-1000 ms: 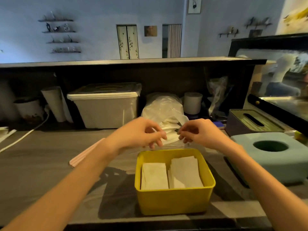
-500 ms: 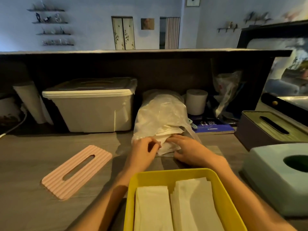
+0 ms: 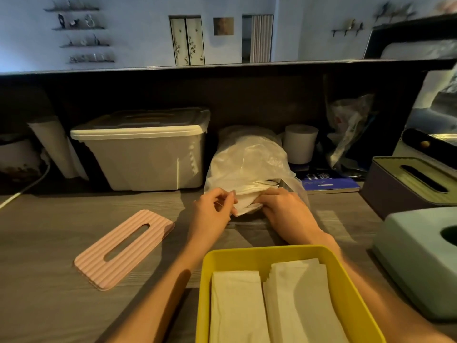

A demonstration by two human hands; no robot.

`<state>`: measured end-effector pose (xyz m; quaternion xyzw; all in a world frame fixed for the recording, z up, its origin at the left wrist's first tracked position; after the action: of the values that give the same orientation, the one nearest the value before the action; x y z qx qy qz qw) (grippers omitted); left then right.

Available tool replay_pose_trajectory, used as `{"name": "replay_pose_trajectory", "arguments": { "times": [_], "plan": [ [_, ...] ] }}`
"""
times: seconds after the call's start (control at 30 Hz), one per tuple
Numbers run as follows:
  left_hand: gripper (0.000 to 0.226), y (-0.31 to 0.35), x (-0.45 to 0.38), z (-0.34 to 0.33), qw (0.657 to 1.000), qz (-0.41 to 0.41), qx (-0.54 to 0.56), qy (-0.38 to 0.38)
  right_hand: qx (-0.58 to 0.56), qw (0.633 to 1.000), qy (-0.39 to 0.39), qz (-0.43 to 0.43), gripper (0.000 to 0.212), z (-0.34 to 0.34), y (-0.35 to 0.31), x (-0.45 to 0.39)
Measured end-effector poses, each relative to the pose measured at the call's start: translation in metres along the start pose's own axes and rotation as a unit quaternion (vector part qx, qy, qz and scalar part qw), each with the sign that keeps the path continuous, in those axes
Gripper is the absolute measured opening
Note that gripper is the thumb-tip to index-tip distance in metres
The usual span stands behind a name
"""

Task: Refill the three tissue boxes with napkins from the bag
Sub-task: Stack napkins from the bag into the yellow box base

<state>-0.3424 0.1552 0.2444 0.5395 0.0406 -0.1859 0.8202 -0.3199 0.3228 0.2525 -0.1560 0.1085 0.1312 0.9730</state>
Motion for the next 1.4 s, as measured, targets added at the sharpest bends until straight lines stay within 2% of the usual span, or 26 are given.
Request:
{"name": "replay_pose_trajectory", "arguments": {
  "times": [0.17,0.3,0.4,0.47,0.53,0.6,0.7,0.8,0.97,1.17,1.27,1.4],
  "plan": [
    [0.027,-0.003,-0.003,0.005,0.998,0.017,0.068,0.004,-0.035,0.997,0.056,0.029,0.023,0.029,-0.004,0.014],
    [0.028,0.004,0.0,0.004,0.996,0.021,0.086,-0.002,-0.193,0.978,0.08,0.004,0.019,0.041,0.005,0.019],
    [0.032,0.011,0.008,0.001,0.981,0.053,0.185,-0.015,-0.353,0.934,0.054,-0.022,0.013,0.041,0.011,0.02],
    [0.045,0.012,0.01,-0.012,0.956,0.076,0.274,-0.074,-0.467,0.884,0.008,-0.026,0.019,0.034,0.008,0.021],
    [0.047,0.015,0.013,-0.028,0.923,0.086,0.349,-0.135,-0.516,0.856,-0.026,-0.028,0.024,0.027,0.004,0.021],
    [0.046,0.014,0.015,-0.032,0.918,0.092,0.356,-0.152,-0.522,0.852,-0.035,-0.028,0.026,0.024,0.002,0.02],
    [0.053,0.013,0.014,-0.023,0.943,0.064,0.305,-0.119,-0.5,0.866,-0.016,-0.019,0.024,0.027,0.003,0.02],
    [0.048,0.019,0.015,-0.021,0.944,0.041,0.3,-0.129,-0.469,0.883,0.022,-0.002,0.026,0.035,0.001,0.021],
    [0.049,0.011,0.024,-0.042,0.902,0.126,0.357,-0.206,-0.486,0.872,0.054,0.02,0.023,0.047,-0.001,0.024],
    [0.032,0.006,0.029,-0.044,0.912,0.147,0.303,-0.234,-0.47,0.875,0.111,0.035,0.023,0.073,0.001,0.035],
    [0.034,0.005,0.033,-0.044,0.908,0.169,0.303,-0.235,-0.501,0.858,0.094,0.054,0.024,0.08,-0.004,0.038],
    [0.032,-0.001,0.036,-0.045,0.902,0.199,0.312,-0.224,-0.538,0.841,0.027,0.036,0.022,0.065,-0.008,0.033]
  ]
}}
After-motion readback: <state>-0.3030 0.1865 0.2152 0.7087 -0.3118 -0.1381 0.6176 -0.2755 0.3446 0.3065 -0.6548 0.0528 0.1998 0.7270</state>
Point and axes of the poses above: each hand's wrist, its own x-axis away from the middle knuckle, its own z-axis out of the back of the hand, y = z × x, the point moved 10 cm from there along -x, towards the middle knuckle, and after that the axes turned 10 degrees about -y, right-handed, at the moved point
